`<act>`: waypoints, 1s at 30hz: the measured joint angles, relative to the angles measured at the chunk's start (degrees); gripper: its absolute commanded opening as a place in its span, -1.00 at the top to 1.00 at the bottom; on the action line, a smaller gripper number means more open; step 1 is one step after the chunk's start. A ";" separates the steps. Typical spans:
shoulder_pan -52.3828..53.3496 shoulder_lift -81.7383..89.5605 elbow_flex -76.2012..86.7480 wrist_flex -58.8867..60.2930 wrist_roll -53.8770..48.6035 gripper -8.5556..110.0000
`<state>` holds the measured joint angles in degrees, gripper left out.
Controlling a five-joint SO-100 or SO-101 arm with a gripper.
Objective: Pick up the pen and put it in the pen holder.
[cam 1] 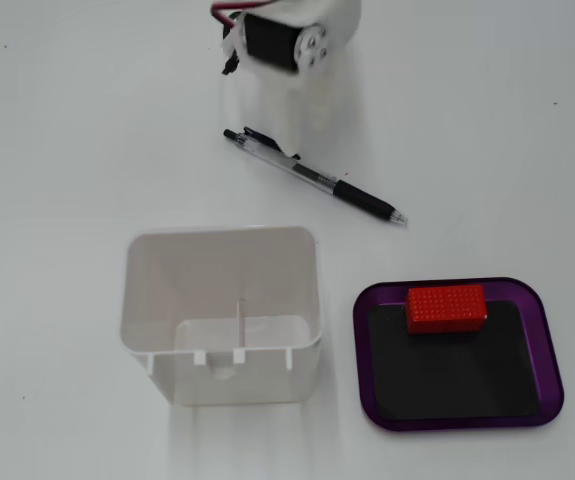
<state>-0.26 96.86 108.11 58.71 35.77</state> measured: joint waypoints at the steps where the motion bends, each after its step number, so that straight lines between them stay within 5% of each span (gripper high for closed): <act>1: 0.00 -2.20 -0.88 0.00 0.35 0.67; 30: -0.09 -15.21 -3.96 -6.68 -8.88 0.87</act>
<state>-0.35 81.65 104.15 52.03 26.89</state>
